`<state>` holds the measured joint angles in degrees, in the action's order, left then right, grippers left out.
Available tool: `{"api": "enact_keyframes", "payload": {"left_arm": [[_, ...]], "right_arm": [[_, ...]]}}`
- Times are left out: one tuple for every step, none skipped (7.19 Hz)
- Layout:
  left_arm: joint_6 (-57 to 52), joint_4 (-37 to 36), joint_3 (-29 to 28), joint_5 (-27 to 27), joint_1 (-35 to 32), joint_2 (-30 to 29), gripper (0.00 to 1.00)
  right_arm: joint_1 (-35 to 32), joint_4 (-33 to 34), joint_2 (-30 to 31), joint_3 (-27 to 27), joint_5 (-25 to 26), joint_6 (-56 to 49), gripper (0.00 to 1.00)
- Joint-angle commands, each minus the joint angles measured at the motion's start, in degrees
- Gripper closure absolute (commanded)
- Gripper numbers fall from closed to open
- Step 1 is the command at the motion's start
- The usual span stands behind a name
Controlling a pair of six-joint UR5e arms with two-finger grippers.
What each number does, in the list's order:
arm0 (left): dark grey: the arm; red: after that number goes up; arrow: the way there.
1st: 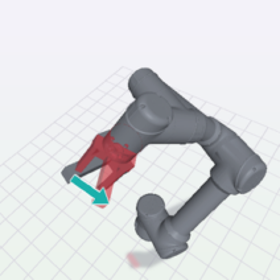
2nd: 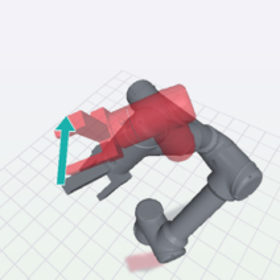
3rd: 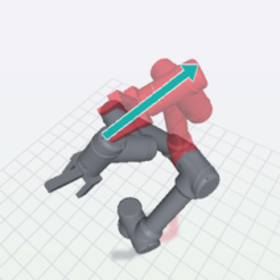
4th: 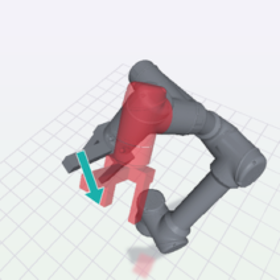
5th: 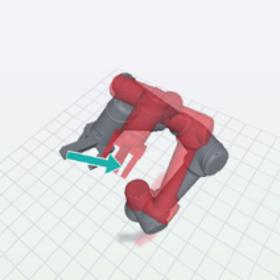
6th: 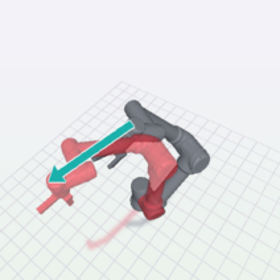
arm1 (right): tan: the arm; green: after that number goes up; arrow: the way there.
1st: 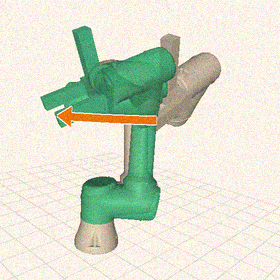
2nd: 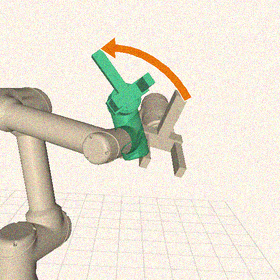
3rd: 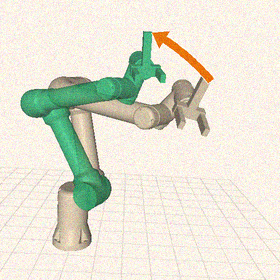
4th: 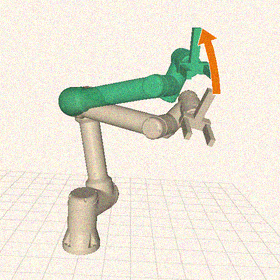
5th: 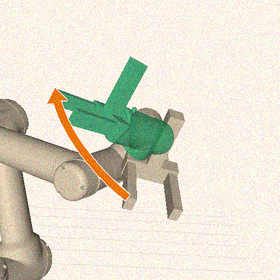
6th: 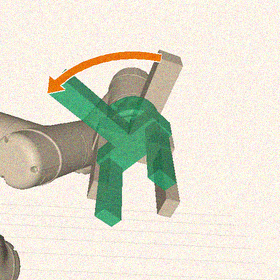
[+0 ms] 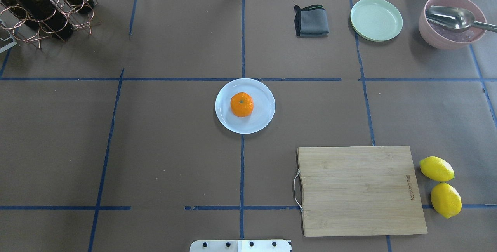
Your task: Pick orange to plate
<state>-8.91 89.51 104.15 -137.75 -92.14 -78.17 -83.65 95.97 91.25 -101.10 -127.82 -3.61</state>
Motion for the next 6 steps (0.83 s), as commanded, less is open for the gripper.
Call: {"api": "enact_keyframes", "payload": {"left_arm": [[-0.06,-0.12,0.27,0.03,-0.05,0.13,0.0],[-0.06,-0.21,0.35,0.03,-0.06,0.13,0.0],[-0.06,-0.21,0.27,0.03,-0.06,0.13,0.0],[-0.06,-0.21,0.35,0.03,-0.06,0.13,0.0],[-0.06,-0.12,0.35,0.03,-0.06,0.13,0.0],[-0.06,-0.12,0.35,0.03,-0.06,0.13,0.0]], "right_arm": [[-0.9,-5.34,4.89,0.9,-0.15,0.26,0.0],[-0.9,-5.35,4.99,1.51,-0.15,0.35,0.0],[-0.9,-5.53,5.08,1.69,-0.24,0.44,0.0],[-0.9,-5.35,4.99,3.17,-0.59,0.7,0.0],[-0.9,-5.44,5.16,3.28,-0.33,0.53,0.0],[-0.9,-5.53,5.86,3.1,0.28,0.36,0.0]]}}
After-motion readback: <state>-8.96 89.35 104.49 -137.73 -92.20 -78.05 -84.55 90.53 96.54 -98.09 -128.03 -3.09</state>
